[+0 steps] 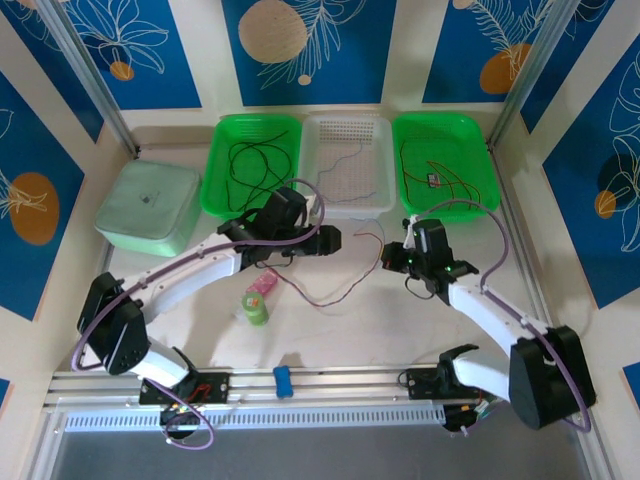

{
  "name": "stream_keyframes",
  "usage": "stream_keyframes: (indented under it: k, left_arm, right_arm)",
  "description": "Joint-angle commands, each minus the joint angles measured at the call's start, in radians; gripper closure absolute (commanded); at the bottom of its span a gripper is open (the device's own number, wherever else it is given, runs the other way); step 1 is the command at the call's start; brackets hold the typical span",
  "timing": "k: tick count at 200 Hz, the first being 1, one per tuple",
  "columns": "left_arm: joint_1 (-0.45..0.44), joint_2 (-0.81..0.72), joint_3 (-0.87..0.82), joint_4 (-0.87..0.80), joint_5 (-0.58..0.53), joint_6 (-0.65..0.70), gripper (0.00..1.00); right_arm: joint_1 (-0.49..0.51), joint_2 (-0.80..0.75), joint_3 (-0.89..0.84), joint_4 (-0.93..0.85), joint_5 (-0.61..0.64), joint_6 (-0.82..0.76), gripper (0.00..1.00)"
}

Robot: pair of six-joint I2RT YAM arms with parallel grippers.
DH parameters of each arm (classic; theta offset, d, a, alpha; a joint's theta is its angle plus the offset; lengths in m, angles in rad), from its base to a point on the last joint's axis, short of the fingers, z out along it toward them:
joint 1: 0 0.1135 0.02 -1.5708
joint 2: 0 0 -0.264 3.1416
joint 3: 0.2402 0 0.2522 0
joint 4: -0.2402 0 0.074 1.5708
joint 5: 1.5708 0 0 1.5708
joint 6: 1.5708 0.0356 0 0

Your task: Untangle the cables

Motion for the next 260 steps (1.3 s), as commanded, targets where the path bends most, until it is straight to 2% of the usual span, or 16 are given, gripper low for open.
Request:
stream_keyframes:
  k: [1, 30, 75, 181, 214, 251, 260]
  left_arm:
    - [-0.015, 0.029, 0.036, 0.066, 0.065, -0.037, 0.33]
    - [-0.016, 0.05, 0.042, 0.121, 0.088, -0.062, 0.33]
    - [-0.018, 0.107, 0.092, 0.152, 0.117, -0.071, 0.33]
    - [-0.021, 0.243, 0.236, 0.145, 0.134, -0.051, 0.33]
    - [-0.021, 0.257, 0.257, 0.151, 0.147, -0.05, 0.54]
    - [-0.021, 0.241, 0.249, 0.151, 0.141, -0.047, 1.0]
    - [-0.021, 0.235, 0.245, 0.151, 0.135, -0.044, 1.0]
  right_arm:
    - [-0.005, -0.088, -0.054, 0.111, -0.138, -0.096, 1.0]
    - [-0.009, -0.187, -0.106, 0.18, -0.199, -0.127, 1.0]
    - [-0.008, -0.207, -0.074, 0.158, -0.284, -0.126, 1.0]
    - [0.079, -0.251, -0.023, 0.133, -0.257, -0.084, 1.0]
    - [0.104, -0.252, -0.019, 0.129, -0.251, -0.09, 1.0]
    - [0.113, -0.256, -0.016, 0.12, -0.246, -0.098, 1.0]
    - [0.113, -0.256, -0.014, 0.117, -0.247, -0.098, 1.0]
